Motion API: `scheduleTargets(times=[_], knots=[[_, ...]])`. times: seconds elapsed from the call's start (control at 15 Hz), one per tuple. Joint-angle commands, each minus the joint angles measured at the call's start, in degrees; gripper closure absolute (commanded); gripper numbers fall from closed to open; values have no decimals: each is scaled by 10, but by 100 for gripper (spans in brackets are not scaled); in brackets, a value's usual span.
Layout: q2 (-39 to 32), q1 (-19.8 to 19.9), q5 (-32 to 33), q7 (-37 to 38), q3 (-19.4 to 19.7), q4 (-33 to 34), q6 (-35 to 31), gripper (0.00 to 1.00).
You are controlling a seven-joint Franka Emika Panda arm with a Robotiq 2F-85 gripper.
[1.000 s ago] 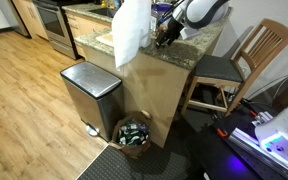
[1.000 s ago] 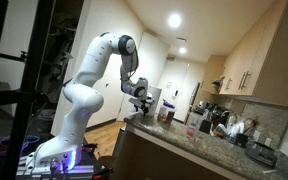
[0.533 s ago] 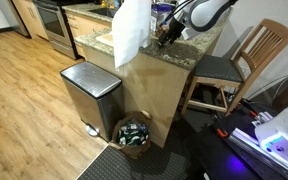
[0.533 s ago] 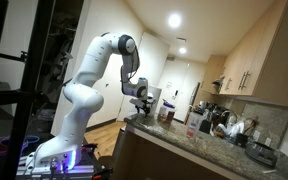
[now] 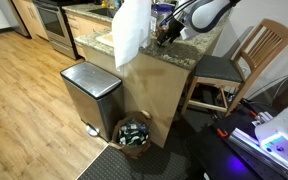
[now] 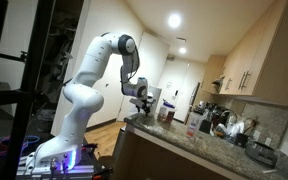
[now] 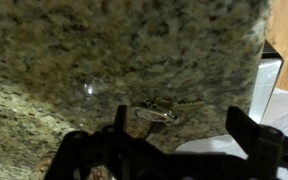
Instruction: Pick the keys on the counter and put them in the open transparent jar
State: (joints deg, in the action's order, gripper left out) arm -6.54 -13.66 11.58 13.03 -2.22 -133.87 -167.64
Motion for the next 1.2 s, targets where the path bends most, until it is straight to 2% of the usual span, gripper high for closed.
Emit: scheduleTargets(times=[0.0, 0.07, 0.2, 0.27, 0.53, 0.6, 0.87, 1.13], knots=[[0, 0, 0, 1, 0, 0, 0, 0], [0, 0, 0, 1, 0, 0, -1, 0], [-7, -9, 29, 76, 19, 1, -45, 0], [18, -7, 15, 84, 14, 5, -48, 0], [-3, -18, 69, 175, 38, 31, -44, 0], [5, -6, 42, 137, 22, 24, -44, 0], [2, -11, 57, 164, 29, 26, -44, 0], [13, -8, 7, 148, 10, 21, -8, 0]])
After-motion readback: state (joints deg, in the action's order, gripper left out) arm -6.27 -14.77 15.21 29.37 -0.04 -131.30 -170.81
